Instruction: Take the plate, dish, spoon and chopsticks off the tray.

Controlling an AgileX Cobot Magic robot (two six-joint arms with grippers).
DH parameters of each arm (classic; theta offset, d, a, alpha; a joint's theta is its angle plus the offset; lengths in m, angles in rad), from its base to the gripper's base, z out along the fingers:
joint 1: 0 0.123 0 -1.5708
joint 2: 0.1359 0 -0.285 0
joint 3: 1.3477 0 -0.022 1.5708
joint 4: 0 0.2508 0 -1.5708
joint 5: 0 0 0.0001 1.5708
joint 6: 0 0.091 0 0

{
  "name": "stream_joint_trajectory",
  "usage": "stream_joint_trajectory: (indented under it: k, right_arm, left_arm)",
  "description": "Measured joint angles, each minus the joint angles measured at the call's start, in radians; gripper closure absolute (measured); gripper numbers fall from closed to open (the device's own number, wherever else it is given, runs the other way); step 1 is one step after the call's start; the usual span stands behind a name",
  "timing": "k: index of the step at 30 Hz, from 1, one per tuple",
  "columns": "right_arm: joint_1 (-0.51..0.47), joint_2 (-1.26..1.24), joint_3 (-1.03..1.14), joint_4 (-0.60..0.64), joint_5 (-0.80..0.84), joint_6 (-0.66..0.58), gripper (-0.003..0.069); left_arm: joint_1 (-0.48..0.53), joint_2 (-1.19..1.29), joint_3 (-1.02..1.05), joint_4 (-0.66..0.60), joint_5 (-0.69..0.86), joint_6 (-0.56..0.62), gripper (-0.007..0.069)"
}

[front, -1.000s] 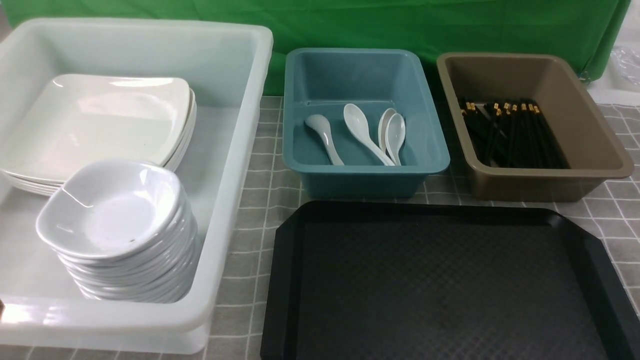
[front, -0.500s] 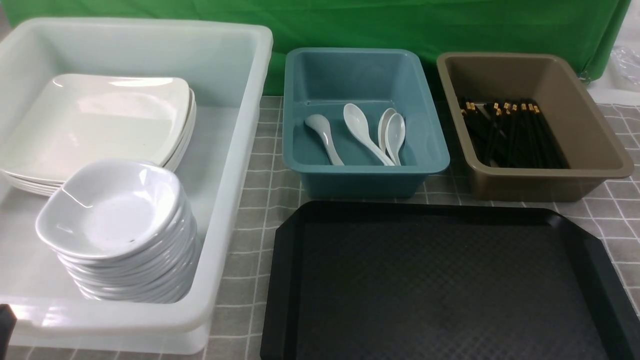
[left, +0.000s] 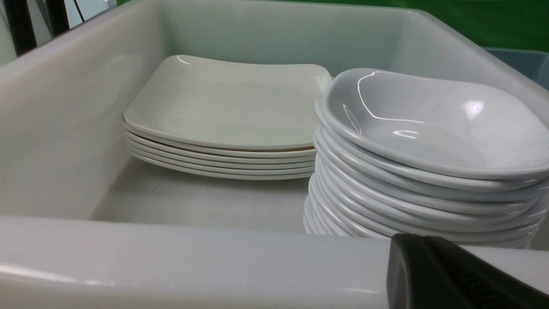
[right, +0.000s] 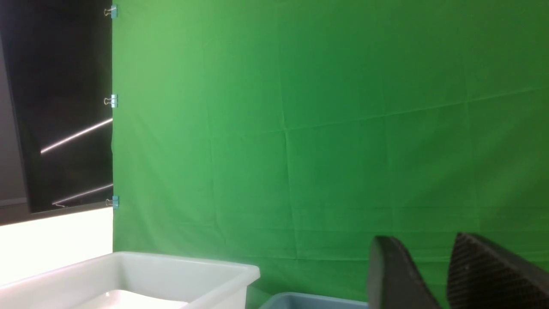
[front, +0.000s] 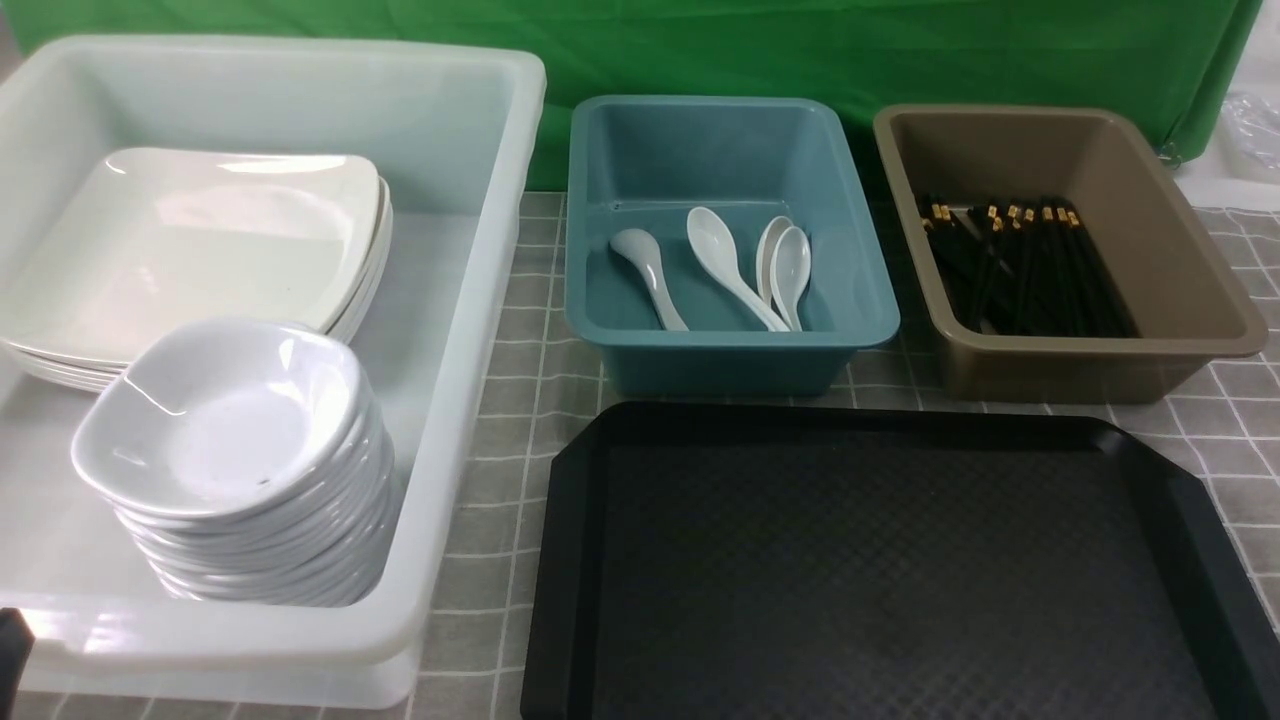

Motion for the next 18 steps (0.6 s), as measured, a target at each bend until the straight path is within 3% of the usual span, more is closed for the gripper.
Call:
stream_joint_trajectory:
  k: [9,18]
  right_arm:
    - [-0.005,-0.004,0.000,0.000,0.066,-0.016,0.0419]
    - [-0.230,-0.009,0.126,0.000,0.364,-0.019,0.0419]
  left_arm:
    - [0.000,0.000,0.000,0.000,0.000,0.000,0.0608]
    - [0.000,0.000,0.000,0.000,0.000,0.000,0.0608]
